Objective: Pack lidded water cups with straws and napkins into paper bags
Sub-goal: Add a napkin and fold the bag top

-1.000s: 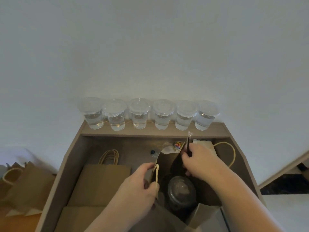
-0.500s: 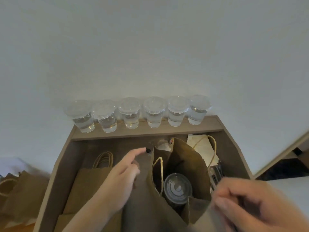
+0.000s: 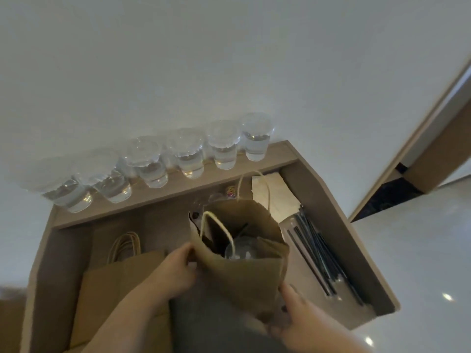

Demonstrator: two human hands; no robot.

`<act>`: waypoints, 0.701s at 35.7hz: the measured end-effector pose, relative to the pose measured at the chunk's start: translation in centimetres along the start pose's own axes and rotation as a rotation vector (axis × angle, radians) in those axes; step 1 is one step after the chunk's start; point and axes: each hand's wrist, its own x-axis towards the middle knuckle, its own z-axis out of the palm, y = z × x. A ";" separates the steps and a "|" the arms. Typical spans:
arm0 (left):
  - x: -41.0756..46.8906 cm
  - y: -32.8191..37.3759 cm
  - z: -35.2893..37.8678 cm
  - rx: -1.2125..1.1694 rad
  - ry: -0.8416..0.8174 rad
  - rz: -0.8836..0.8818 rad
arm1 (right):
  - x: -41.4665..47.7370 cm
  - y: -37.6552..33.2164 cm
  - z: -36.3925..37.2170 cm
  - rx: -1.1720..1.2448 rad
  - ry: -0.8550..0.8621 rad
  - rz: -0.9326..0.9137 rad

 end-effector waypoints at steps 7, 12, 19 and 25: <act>-2.7 -2.2 1.9 0.017 -0.124 -0.070 | 2.7 4.7 -0.4 0.255 0.199 -0.027; -3.1 -2.0 4.5 -0.014 -0.087 -0.105 | 5.8 7.2 0.3 0.267 0.131 -0.063; -3.4 -0.3 4.8 -0.050 0.036 -0.102 | 3.4 3.6 -3.0 0.236 0.092 -0.106; -5.4 1.1 1.6 -0.187 0.113 0.047 | 0.5 1.1 -7.9 0.161 0.117 -0.234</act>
